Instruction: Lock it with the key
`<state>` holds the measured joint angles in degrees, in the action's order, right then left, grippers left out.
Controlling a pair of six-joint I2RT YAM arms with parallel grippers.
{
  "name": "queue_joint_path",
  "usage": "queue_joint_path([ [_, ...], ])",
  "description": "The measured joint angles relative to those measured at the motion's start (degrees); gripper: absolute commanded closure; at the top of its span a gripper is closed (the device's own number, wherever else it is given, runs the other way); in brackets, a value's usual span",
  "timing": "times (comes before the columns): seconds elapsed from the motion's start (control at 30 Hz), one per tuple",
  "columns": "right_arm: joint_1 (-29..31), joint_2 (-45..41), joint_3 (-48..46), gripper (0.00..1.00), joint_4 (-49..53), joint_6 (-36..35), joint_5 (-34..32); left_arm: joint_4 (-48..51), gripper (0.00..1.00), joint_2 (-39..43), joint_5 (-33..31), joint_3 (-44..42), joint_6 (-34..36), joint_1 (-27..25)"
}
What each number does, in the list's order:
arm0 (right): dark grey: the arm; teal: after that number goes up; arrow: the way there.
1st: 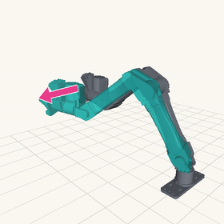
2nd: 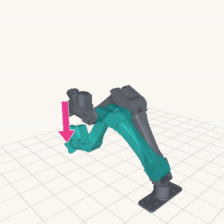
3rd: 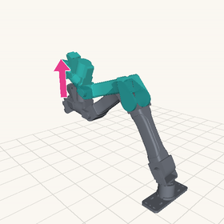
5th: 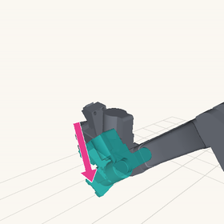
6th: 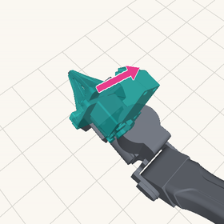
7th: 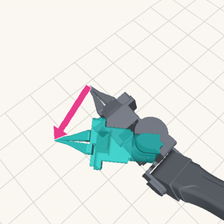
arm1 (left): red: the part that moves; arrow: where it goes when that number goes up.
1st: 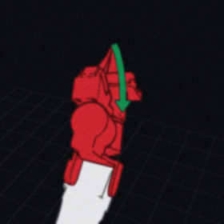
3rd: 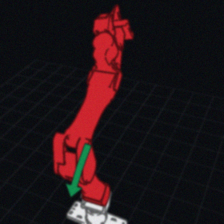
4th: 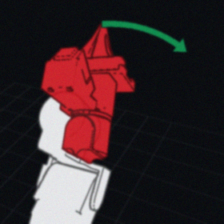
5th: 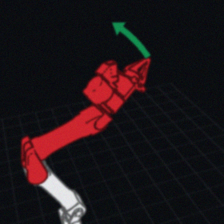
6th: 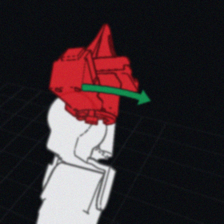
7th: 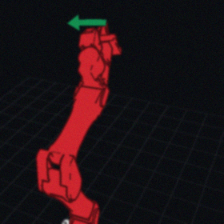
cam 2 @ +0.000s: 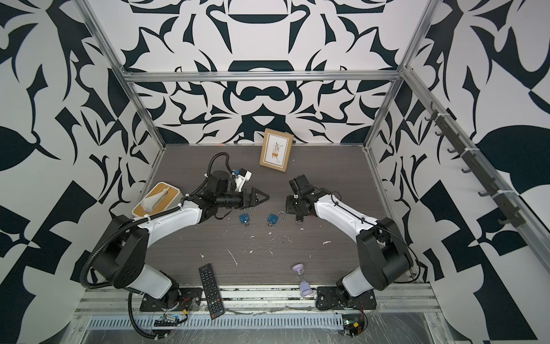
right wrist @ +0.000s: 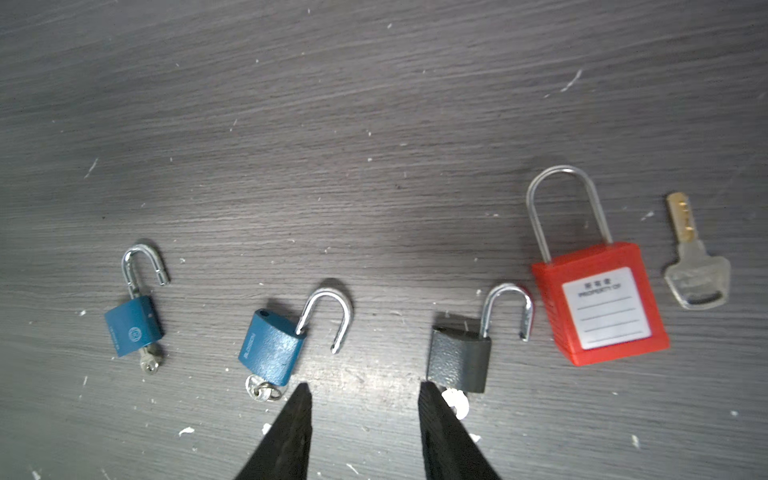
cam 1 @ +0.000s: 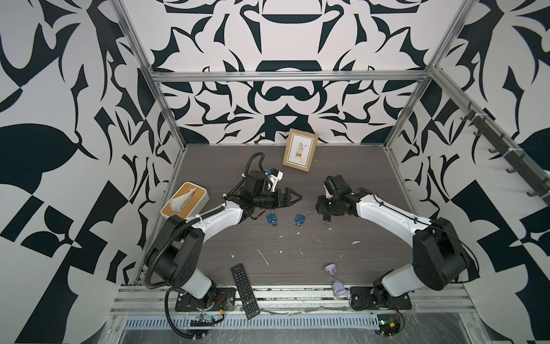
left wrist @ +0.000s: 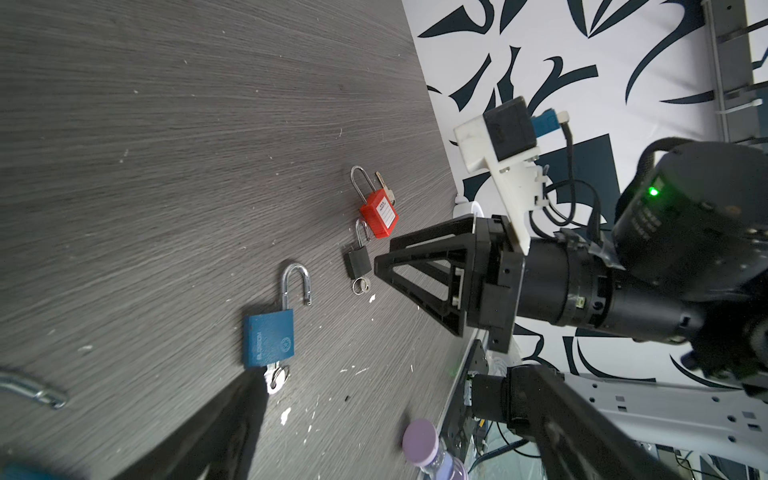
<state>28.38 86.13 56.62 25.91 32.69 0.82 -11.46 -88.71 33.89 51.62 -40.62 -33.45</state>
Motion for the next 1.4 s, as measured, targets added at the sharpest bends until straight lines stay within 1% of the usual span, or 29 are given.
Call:
queue_joint_path([
  [0.17,0.0,-1.38,0.0,0.52,1.18,-0.15,-3.34,0.66,0.0,2.01,-1.11,-0.74,0.61,0.0],
  [0.4,0.11,-0.24,-1.68,0.51,1.18,0.15,-5.33,0.76,0.0,3.37,-1.86,-1.84,1.46,0.0],
  [0.5,0.22,0.63,-2.93,0.45,0.98,0.44,-6.14,0.9,0.0,3.37,-1.95,-1.99,1.68,0.0],
  [0.6,0.22,1.36,-3.56,0.44,1.05,0.55,-6.67,0.92,0.0,3.37,-1.92,-2.01,1.7,0.0],
  [0.83,0.22,4.35,-3.56,0.46,-0.17,0.68,-7.63,0.81,0.0,3.37,-1.84,-2.03,1.66,0.0],
  [1.07,0.22,8.17,-3.48,0.47,-0.59,2.4,-9.18,0.15,0.0,3.34,-1.75,-2.51,1.6,-0.11],
  [1.4,1.31,9.73,-2.99,0.54,-0.92,4.42,-9.92,-0.24,0.0,3.3,-1.68,-2.51,1.57,-0.26],
])
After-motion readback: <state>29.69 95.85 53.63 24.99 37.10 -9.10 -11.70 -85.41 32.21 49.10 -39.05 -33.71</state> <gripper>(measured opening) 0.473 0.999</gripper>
